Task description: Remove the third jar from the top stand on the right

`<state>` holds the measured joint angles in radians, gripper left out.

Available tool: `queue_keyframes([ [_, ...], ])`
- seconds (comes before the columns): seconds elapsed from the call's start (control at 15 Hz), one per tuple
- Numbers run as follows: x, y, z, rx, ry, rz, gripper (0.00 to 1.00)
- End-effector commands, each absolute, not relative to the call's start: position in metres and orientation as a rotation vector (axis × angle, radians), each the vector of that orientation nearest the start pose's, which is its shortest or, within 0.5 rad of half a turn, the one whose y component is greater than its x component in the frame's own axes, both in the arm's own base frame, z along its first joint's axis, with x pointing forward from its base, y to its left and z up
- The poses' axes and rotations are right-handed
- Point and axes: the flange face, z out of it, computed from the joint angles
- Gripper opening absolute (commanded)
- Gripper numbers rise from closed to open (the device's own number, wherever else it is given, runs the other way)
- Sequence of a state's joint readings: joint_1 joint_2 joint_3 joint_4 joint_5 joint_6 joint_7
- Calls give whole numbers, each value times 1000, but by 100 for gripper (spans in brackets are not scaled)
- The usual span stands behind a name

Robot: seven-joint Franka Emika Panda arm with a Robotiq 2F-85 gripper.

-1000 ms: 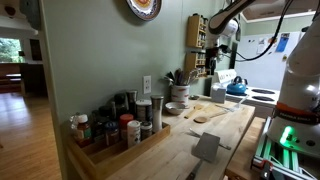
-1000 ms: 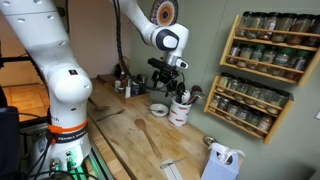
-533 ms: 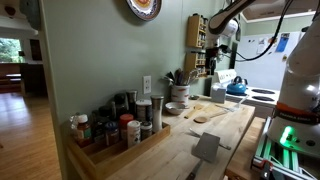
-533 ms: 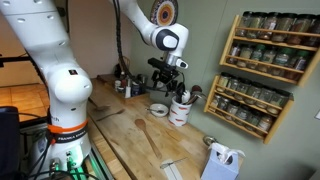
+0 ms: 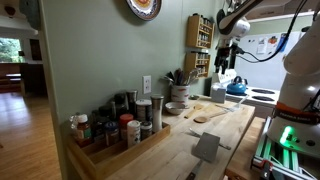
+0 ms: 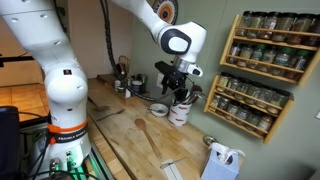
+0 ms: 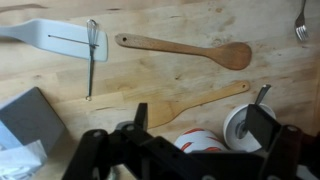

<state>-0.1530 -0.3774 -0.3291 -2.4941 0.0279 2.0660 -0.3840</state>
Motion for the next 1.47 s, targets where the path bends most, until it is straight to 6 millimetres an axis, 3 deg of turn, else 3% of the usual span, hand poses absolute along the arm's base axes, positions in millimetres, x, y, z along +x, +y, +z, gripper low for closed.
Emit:
queue_keyframes([
  [0.0,321,-251,420,-2851,359,-76,100],
  [0.2,299,-293,438,-2757,591,-126,100],
  [0.4,295,-315,456,-2645,781,-202,100],
  [0.93,297,-315,464,-2632,808,-252,100],
  [1.13,335,-338,454,-2476,1036,-287,100],
  [1.4,371,-370,445,-2295,1265,-397,100],
])
